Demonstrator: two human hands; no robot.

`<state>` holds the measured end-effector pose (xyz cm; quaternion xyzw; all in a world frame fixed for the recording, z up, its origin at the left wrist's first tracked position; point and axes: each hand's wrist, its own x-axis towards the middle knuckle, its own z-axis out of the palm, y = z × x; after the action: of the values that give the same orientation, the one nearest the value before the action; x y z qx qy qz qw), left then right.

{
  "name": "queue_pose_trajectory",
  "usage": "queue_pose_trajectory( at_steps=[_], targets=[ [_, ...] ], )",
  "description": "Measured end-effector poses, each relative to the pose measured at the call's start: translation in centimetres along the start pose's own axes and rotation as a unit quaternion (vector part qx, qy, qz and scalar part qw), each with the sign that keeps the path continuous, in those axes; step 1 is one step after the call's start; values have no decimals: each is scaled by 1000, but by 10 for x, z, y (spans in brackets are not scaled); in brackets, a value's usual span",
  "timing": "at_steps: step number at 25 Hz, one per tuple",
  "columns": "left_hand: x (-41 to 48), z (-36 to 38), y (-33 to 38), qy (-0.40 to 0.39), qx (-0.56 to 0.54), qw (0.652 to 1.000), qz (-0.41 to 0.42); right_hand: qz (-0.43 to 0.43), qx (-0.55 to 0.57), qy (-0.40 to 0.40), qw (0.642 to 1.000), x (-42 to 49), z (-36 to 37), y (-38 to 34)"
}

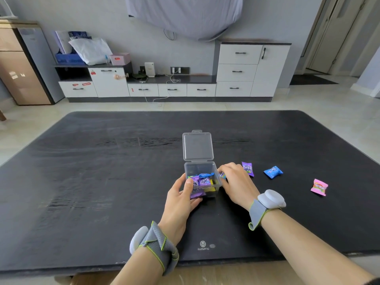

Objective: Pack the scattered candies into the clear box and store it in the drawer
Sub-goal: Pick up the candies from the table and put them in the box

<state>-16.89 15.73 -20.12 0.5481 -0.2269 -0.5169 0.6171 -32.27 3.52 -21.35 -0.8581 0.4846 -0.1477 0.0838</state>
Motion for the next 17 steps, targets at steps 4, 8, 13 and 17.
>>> queue_pose_trajectory(
  at_steps=[4, 8, 13, 17],
  targets=[
    [-2, 2, 3, -2, -4, 1000, -7, 14, 19, 52, 998, -2, -14, 6],
    [-4, 9, 4, 3, -10, 1000, -10, 28, 78, 122, 989, -2, -38, 3],
    [-7, 28, 0, -12, -4, 1000, -10, -18, 111, 150, 982, -7, -56, -21],
    [-9, 42, -5, -27, -3, 999, -24, -49, 114, 124, 984, -12, -56, -32]
  ],
)
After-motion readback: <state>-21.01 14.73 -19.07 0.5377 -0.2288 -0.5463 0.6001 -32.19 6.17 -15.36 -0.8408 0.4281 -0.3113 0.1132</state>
